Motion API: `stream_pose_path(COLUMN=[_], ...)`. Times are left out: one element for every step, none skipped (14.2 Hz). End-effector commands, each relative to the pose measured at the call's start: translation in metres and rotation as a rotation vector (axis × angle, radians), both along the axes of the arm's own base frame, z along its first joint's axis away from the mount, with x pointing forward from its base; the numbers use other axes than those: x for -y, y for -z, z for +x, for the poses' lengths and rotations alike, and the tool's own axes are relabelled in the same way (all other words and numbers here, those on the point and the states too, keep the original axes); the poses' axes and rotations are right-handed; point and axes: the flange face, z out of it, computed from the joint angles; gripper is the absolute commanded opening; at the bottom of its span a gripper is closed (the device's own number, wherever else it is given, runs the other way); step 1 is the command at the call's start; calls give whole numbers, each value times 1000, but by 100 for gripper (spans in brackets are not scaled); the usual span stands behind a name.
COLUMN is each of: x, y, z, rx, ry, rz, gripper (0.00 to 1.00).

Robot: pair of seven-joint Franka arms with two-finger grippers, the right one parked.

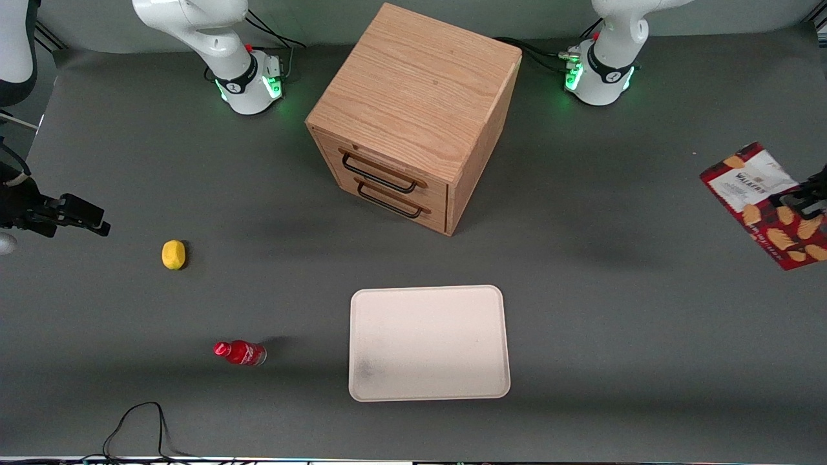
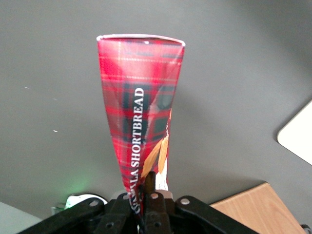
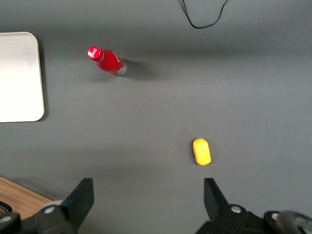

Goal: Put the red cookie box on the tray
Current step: 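Lift the box upright with the left gripper and carry it toward the tray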

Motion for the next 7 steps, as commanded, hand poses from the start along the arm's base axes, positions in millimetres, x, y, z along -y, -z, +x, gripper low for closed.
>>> stream_pose_path(x=[74,99,129,153,177,204,230], y=[-8,-9,-6,-3,2,12,21], z=[26,33,39,45,50,55,58], rx=[5,14,25,37,47,45,48], ry=[-79,-76,-38,0,39,79,116], rz=[42,51,52,50,45,43,41], gripper=[0,0,0,0,0,0,0])
